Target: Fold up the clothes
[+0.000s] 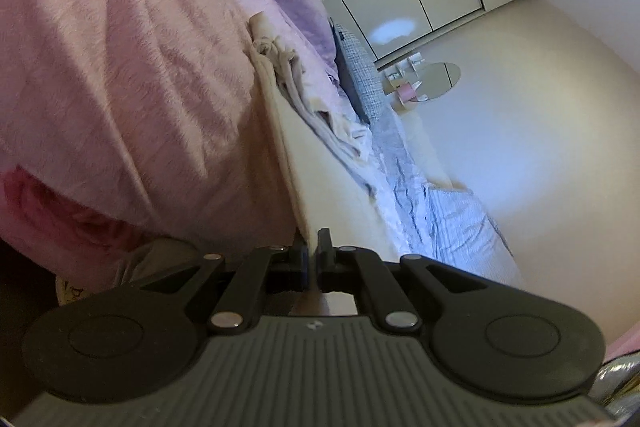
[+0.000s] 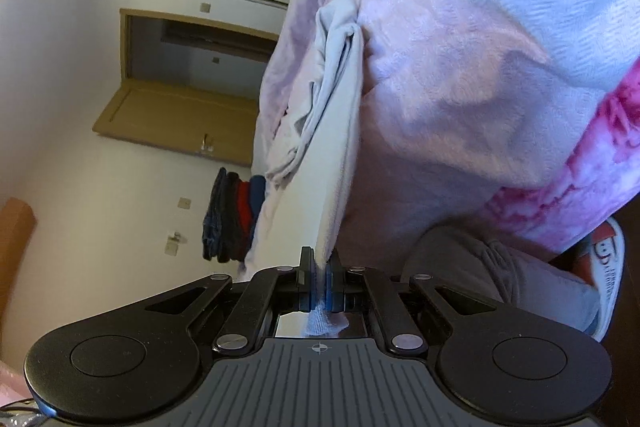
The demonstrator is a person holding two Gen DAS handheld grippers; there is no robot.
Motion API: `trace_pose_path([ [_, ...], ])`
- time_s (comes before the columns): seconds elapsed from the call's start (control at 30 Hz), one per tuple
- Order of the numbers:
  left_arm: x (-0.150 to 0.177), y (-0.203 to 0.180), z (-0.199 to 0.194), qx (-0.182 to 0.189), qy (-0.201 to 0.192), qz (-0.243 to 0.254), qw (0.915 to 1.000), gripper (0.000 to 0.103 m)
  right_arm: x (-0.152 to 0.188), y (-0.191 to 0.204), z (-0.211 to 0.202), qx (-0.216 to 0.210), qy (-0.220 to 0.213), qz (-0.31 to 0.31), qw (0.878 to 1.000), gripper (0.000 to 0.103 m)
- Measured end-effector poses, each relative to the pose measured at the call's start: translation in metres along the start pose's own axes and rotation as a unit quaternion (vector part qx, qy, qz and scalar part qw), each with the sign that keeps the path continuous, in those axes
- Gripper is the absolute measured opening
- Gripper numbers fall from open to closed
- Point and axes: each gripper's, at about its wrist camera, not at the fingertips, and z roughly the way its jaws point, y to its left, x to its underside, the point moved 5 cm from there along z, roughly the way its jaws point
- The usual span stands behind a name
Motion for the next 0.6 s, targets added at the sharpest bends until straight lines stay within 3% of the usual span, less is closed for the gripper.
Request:
trace_pose_path([
  [0.13,-0.038,-0.008,0.014,0.016,-0.008,-0.008,0.9998,0.002,-0.036,0.02,0.013,-0.011,0.007,-0.026,1.0,0.003],
  [0.33,-0.139,-0.026,0.087,0.036,-0.008,0.0,0.9993,0.002,-0.139,0.062,0.068,-0.027,-0.002,-0.055,0.998,0.003],
  [0.43,-0.19,-0.022,0.143,0.018,-0.003,0.009,0.9998,0.002,-0.194,0.063,0.111,-0.014,-0.015,-0.045,0.999,0.003],
  [0.57,-0.239,0.011,0.214,-0.024,0.018,-0.032,0.9991,0.005,-0.26,0.025,0.183,0.036,-0.03,0.035,0.998,0.004],
  [0.6,-0.249,0.021,0.228,-0.039,0.019,-0.044,0.9981,0.005,-0.272,0.013,0.199,0.047,-0.03,0.058,0.997,0.013],
])
